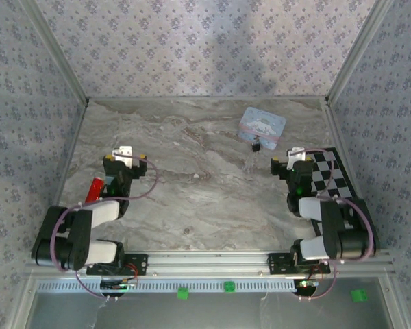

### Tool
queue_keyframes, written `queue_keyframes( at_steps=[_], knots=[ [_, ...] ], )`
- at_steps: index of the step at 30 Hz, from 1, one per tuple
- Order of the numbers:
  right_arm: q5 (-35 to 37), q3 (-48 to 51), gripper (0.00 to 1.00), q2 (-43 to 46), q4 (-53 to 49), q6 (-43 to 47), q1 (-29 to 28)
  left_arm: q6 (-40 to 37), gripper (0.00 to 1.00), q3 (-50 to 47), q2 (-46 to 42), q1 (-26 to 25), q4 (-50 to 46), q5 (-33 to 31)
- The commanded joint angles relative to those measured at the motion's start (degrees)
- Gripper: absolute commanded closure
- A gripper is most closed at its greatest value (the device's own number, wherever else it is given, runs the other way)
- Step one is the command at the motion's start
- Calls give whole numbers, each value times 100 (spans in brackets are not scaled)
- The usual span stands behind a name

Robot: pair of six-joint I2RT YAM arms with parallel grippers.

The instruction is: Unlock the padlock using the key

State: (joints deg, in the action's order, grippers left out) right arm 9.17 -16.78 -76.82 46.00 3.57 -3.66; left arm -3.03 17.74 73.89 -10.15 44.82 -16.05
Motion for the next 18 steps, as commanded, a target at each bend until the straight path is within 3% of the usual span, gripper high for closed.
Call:
queue_keyframes(
  at_steps=[1,7,13,15,18],
  knots=[
    [-59,-408,1,851,-1228,55,-99,94,0,361,-706,-135,-808,-576],
    [-920,-1436,1,2347,-3740,-1082,-156,2302,0,1878,-1820,-162,-4427,-285],
    [-797,-2233,1,3159,-6235,-3396,-66,4340,0,2650,-2267,-32,-7177,-498],
    [-1212,-2028,1,3381,-6286,-3615,93,4808,0,2516,-2492,150,-7621,-339],
    [-1583,-1874,1,3536,-6411,-3555,213,4461,0,1919,-2932,474,-7162,952]
  ],
)
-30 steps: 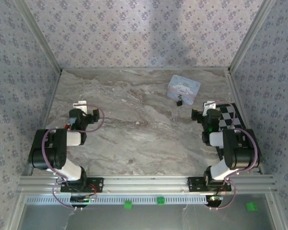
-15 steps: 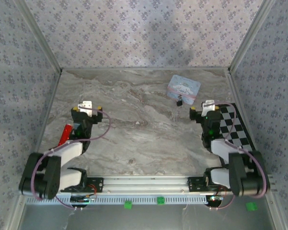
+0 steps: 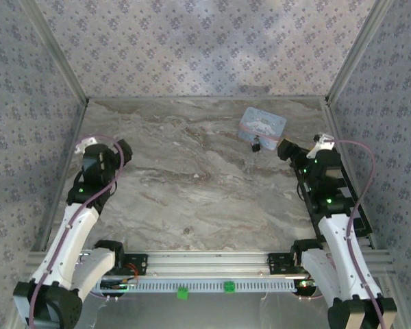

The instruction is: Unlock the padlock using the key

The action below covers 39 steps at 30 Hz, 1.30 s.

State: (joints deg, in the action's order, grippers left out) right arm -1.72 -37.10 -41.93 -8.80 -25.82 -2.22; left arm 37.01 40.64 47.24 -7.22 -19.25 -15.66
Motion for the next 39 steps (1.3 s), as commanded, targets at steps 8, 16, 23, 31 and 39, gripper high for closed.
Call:
queue_keyframes(
  at_steps=[8,16,23,31,39],
  knots=[
    [-241,-137,1,-285,-2226,-409,-1776,45,0,-1123,-503,-851,-295,1740],
    [1020,-566,3,-1400,-2436,-1216,-4674,-569,0,-1720,-1953,-1888,-188,1054],
    [346,-1838,7,-3500,-2664,-1544,-5955,-999,0,-2010,-2801,-1897,-368,530],
    [171,-3554,16,-5508,-3545,-1739,-6627,-869,0,-2178,-4289,-1895,-949,3],
    [-47,-5075,31,-6981,-4429,-1532,-6910,-586,0,-2115,-4618,-1896,-1439,-525]
  ],
)
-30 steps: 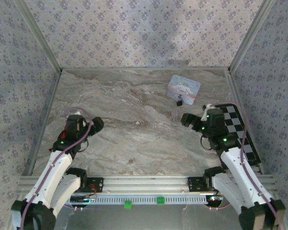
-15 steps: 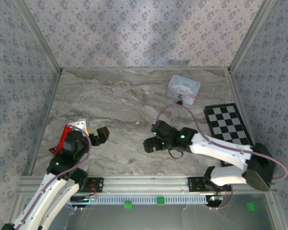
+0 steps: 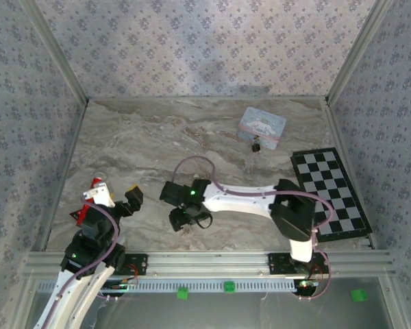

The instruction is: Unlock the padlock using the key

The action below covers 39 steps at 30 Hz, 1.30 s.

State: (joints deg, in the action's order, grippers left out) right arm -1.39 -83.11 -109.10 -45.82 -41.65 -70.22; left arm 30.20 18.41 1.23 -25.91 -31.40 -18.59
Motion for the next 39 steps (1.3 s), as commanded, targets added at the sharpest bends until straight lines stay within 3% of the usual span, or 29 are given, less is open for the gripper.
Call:
queue_keyframes(
  at_steps=[1,10,39],
  knots=[
    [-63,-618,32,-399,-840,60,-137,112,0,127,-25,-28,-270,-261],
    [-146,-1242,45,-1102,-1383,21,-168,276,0,189,-81,-28,-444,-460],
    [-443,-1344,75,-1551,-1346,-143,-12,446,0,206,-80,-28,-518,-644]
  ],
)
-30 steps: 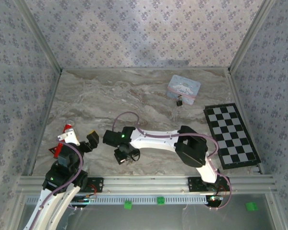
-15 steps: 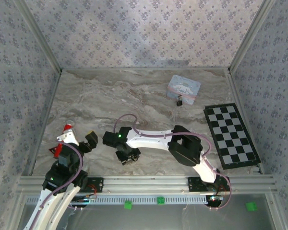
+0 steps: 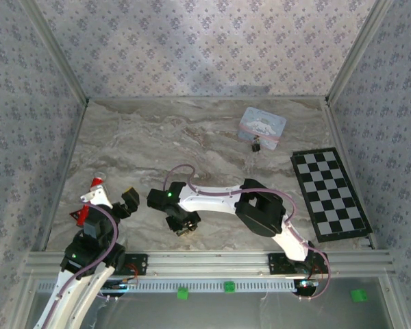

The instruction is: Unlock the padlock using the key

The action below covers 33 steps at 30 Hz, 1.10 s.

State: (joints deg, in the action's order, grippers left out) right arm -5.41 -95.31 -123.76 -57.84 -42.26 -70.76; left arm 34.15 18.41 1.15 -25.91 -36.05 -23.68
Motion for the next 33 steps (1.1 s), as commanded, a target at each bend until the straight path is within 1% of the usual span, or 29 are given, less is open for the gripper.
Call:
queue_keyframes(
  at_steps=[1,9,16,18,20,21,23,27,29,31,33],
  knots=[
    [-15,-126,76,-86,-148,-88,45,56,0,199,-71,-28,-54,-137],
    [162,0,80,-19,-115,-160,61,57,0,181,-71,-28,-47,-154],
    [326,280,93,239,106,-232,98,48,0,136,-75,-28,-1,-197],
    [481,402,96,430,194,-283,106,30,0,123,-71,-28,14,-207],
    [724,659,100,811,394,-359,154,-6,0,94,-71,-27,80,-165],
    [838,827,100,1040,538,-394,195,-69,0,85,-71,-28,141,-41],
    [1072,1323,100,1674,984,-547,383,-272,0,11,-34,-28,486,549],
    [1050,2451,100,2822,2370,-962,949,-485,0,-116,394,-28,1215,1623],
    [1022,3151,100,3349,3156,-1296,1229,-523,0,-110,830,-28,1568,2078],
    [1134,3588,100,3794,3706,-1581,1402,-418,0,-66,1310,-24,1926,2512],
    [1300,3930,100,4212,4067,-1769,1562,-285,0,144,1871,-21,2278,3159]
  ],
)
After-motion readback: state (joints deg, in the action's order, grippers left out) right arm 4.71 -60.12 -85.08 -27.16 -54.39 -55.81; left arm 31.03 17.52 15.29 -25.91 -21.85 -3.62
